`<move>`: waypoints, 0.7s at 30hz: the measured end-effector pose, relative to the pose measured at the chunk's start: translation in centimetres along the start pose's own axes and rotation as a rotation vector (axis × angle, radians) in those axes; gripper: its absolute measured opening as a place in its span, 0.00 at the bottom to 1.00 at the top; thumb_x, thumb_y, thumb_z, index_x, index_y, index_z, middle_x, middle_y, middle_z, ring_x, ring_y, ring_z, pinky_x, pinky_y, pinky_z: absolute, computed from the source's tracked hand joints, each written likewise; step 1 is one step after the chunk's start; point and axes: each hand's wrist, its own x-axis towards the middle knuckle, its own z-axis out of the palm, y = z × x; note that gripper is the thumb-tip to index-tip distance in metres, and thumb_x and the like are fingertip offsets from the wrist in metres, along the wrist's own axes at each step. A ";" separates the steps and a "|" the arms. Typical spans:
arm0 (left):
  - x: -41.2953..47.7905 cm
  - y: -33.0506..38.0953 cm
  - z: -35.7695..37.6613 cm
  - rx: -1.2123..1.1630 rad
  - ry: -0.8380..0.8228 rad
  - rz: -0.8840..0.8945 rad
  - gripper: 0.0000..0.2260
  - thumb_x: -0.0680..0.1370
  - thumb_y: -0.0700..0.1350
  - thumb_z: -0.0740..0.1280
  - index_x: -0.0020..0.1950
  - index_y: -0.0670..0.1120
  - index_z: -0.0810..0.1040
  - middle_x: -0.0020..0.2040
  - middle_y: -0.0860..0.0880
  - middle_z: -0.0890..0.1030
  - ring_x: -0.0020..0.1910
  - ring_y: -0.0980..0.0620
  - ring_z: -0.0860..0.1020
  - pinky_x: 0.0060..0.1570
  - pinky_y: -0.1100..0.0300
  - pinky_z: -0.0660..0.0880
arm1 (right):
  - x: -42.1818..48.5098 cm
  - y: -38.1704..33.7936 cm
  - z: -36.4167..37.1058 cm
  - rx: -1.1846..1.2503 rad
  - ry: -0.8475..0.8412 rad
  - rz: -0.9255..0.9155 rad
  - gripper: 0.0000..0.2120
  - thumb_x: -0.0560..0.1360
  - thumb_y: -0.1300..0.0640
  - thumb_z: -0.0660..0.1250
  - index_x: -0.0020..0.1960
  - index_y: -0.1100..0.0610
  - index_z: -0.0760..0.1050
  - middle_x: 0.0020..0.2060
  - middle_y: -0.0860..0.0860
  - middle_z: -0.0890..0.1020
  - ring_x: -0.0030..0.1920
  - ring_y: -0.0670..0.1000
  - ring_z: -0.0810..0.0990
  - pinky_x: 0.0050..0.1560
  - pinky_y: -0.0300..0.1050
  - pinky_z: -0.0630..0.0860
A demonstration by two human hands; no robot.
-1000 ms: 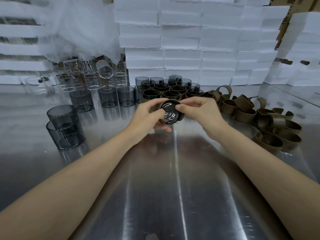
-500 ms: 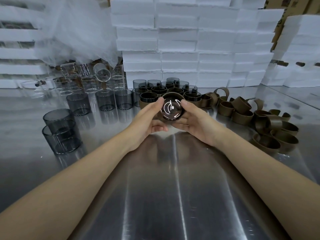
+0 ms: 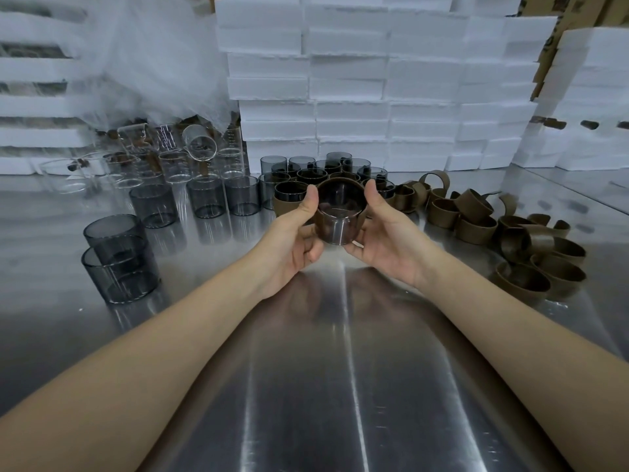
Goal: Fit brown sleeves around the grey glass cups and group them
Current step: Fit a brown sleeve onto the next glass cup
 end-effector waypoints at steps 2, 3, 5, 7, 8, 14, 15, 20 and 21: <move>0.1 -0.1 0.0 0.002 0.006 -0.001 0.27 0.72 0.67 0.59 0.59 0.49 0.76 0.33 0.52 0.78 0.23 0.57 0.64 0.28 0.67 0.65 | 0.1 0.0 0.0 0.046 0.010 0.003 0.22 0.67 0.38 0.70 0.51 0.53 0.85 0.52 0.54 0.85 0.51 0.49 0.84 0.45 0.40 0.79; 0.1 -0.1 0.0 -0.005 0.009 -0.001 0.26 0.73 0.67 0.58 0.58 0.49 0.77 0.34 0.52 0.77 0.23 0.57 0.64 0.28 0.67 0.65 | 0.2 0.0 0.0 0.066 0.015 0.003 0.21 0.67 0.38 0.70 0.50 0.53 0.85 0.52 0.54 0.85 0.51 0.50 0.84 0.45 0.40 0.80; 0.2 -0.1 0.0 -0.032 0.013 0.000 0.24 0.74 0.66 0.59 0.57 0.50 0.77 0.37 0.52 0.77 0.22 0.58 0.63 0.28 0.67 0.65 | 0.2 -0.1 0.0 0.099 0.027 0.005 0.20 0.67 0.40 0.70 0.47 0.54 0.86 0.50 0.55 0.85 0.50 0.50 0.85 0.44 0.41 0.80; 0.3 -0.1 0.0 -0.066 0.014 0.004 0.22 0.72 0.66 0.61 0.54 0.51 0.78 0.41 0.51 0.77 0.22 0.58 0.63 0.27 0.68 0.65 | 0.3 -0.1 0.2 0.128 0.037 0.010 0.19 0.68 0.40 0.69 0.45 0.55 0.86 0.49 0.55 0.85 0.49 0.50 0.85 0.43 0.41 0.80; 0.3 -0.1 0.0 -0.085 0.014 0.008 0.22 0.71 0.66 0.62 0.53 0.52 0.78 0.42 0.51 0.77 0.22 0.59 0.63 0.27 0.69 0.64 | 0.3 -0.1 0.3 0.144 0.043 0.013 0.20 0.68 0.41 0.69 0.45 0.56 0.86 0.49 0.55 0.85 0.49 0.51 0.85 0.43 0.41 0.80; 0.6 -0.5 -0.1 -0.124 0.018 0.045 0.21 0.69 0.66 0.65 0.51 0.52 0.81 0.39 0.52 0.79 0.22 0.59 0.65 0.26 0.69 0.65 | 0.5 0.1 0.5 0.181 0.092 0.009 0.22 0.68 0.41 0.68 0.50 0.58 0.83 0.49 0.56 0.84 0.49 0.52 0.84 0.42 0.41 0.81; 0.6 -0.7 -0.2 -0.112 0.027 0.061 0.22 0.69 0.66 0.65 0.52 0.51 0.81 0.37 0.52 0.78 0.23 0.58 0.66 0.27 0.69 0.66 | 0.5 0.2 0.5 0.169 0.093 -0.001 0.22 0.68 0.41 0.68 0.50 0.58 0.83 0.49 0.56 0.85 0.49 0.51 0.84 0.42 0.40 0.80; 0.7 -1.3 -0.2 -0.111 0.031 0.129 0.19 0.73 0.60 0.65 0.54 0.48 0.81 0.41 0.48 0.83 0.31 0.55 0.76 0.36 0.67 0.76 | 0.3 0.5 0.3 0.067 0.096 -0.037 0.20 0.70 0.40 0.68 0.51 0.53 0.84 0.50 0.52 0.85 0.50 0.48 0.84 0.46 0.39 0.79; 0.7 -1.3 -0.1 -0.112 0.032 0.139 0.20 0.73 0.59 0.65 0.56 0.47 0.80 0.43 0.47 0.83 0.32 0.55 0.78 0.37 0.67 0.76 | 0.3 0.5 0.2 0.038 0.100 -0.039 0.19 0.71 0.40 0.68 0.51 0.52 0.84 0.51 0.51 0.85 0.51 0.47 0.83 0.47 0.39 0.79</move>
